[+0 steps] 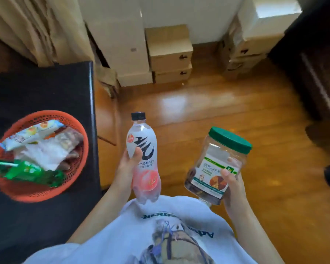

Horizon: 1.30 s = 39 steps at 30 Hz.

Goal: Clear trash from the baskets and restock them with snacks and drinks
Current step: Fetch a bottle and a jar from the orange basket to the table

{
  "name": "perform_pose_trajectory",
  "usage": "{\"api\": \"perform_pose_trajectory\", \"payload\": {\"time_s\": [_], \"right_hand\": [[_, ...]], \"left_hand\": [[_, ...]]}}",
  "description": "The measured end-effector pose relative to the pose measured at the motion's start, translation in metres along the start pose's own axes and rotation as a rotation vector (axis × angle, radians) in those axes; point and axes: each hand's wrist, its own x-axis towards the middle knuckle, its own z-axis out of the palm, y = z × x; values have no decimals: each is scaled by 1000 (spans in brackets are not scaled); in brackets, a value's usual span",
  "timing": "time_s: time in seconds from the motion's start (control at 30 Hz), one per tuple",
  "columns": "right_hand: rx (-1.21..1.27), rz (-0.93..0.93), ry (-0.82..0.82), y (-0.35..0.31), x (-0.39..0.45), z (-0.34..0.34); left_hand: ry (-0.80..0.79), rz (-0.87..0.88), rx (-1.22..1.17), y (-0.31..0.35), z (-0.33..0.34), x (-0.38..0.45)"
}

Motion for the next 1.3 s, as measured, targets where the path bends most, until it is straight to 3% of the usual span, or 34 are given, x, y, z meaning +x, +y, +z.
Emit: {"api": "perform_pose_trajectory", "payload": {"time_s": [0.13,0.33,0.53,0.93,1.13,1.3], "right_hand": [[115,-58,160,4,-34,-80],[207,-123,408,5,-79,-208],[270,-234,498,-8,-117,-324],[599,-288,796,-15,-136,-452],[695,-351,978,-44,-130,-523],[781,-301,1129,-70,-127,-575]], "left_hand": [[-220,-34,198,-17,94,0],[-421,-113,341,-72,245,-23],[-601,-153,502,-126,369,-56],[-874,-227,715,-175,544,-54],[-1093,-243,757,-202,663,-41],[-1286,-245,824,-215,764,-41]]}}
